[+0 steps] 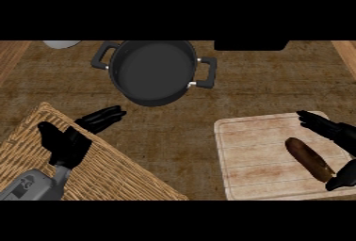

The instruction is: Pick the sweet potato from the cutting board and place it in the pot

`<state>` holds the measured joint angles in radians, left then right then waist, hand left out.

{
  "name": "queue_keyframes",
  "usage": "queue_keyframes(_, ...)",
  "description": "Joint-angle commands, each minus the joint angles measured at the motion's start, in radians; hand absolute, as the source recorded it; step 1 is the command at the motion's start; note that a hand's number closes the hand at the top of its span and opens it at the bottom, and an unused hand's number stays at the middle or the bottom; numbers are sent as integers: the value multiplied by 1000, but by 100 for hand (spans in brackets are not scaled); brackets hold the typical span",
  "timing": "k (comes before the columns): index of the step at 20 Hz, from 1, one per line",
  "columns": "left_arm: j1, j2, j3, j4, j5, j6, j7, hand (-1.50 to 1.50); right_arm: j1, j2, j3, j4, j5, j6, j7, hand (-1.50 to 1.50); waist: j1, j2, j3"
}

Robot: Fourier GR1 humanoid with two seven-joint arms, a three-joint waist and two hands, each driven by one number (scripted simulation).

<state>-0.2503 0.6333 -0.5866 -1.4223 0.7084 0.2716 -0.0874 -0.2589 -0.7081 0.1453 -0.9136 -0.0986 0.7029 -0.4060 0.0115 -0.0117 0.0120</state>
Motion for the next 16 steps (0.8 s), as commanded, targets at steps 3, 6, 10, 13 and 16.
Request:
queue_keyframes(3,-14,-51,-80,35,-80,35,75,0,-24,75,44,63,64,14,-85,150,-7,16,-10)
queue_keyframes(6,14,-32,-72,91,-52,-15,23,0,-17,62,94,72,181,-58,-246,150,-2,22,-9)
queue_keyframes(10,0,-26,-71,109,-41,6,33,0,-17,78,81,130,121,-18,-274,150,-3,23,-9)
queue_keyframes(13,14,-6,-88,33,-31,12,45,0,19,104,95,129,100,-26,-297,150,-1,18,-9)
queue_keyframes(16,0,-54,-118,75,-53,33,5,0,-65,196,61,193,53,-95,-241,150,8,25,-8)
